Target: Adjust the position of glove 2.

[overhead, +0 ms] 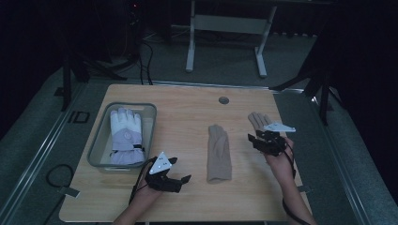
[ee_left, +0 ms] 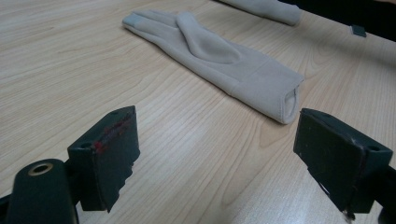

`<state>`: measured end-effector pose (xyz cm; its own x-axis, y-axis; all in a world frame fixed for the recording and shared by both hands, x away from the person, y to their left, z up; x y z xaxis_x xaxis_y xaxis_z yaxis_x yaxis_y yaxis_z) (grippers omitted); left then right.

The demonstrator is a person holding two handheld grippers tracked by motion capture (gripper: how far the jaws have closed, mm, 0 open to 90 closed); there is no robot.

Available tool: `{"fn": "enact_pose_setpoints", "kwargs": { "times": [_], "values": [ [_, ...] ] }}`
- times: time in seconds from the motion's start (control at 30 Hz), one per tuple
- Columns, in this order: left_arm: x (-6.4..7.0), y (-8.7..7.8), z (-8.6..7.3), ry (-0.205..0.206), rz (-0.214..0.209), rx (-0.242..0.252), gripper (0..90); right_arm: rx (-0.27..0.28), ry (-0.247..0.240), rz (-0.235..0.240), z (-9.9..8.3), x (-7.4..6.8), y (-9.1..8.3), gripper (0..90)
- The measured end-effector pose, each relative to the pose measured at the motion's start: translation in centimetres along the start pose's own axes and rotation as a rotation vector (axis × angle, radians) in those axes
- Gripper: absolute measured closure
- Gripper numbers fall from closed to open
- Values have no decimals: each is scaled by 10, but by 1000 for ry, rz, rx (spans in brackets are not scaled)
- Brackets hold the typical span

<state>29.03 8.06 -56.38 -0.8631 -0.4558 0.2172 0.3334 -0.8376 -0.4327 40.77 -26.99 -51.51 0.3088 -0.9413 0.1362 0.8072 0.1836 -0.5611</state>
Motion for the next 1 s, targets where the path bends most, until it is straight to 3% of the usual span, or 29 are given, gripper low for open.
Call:
{"fn": "enact_pose_setpoints", "kwargs": {
  "times": [0.2,0.4,0.9,1.0],
  "values": [
    [1,1,-1,5,-6,-6,143,3,0,-23,-6,32,6,513],
    [1,2,-1,4,-9,-7,143,-43,27,-49,-17,57,22,510],
    [0,4,-3,-4,-3,-19,143,-129,32,-73,-28,82,59,522],
    [0,3,-4,-6,-3,-18,143,-170,29,-76,-35,85,68,544]
  ]
}}
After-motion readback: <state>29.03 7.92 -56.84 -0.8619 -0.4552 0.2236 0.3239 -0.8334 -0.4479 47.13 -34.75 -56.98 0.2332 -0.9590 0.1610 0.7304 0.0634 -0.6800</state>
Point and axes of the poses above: each handheld gripper's, and its own axes: y roughly forward along the jaws, z roughly out of its top, x roughly to its right, the point moved 4 cm from there along y, roughly forward along the jaws, and after that the axes turned 13 degrees about -z, right-handed, at the moved point
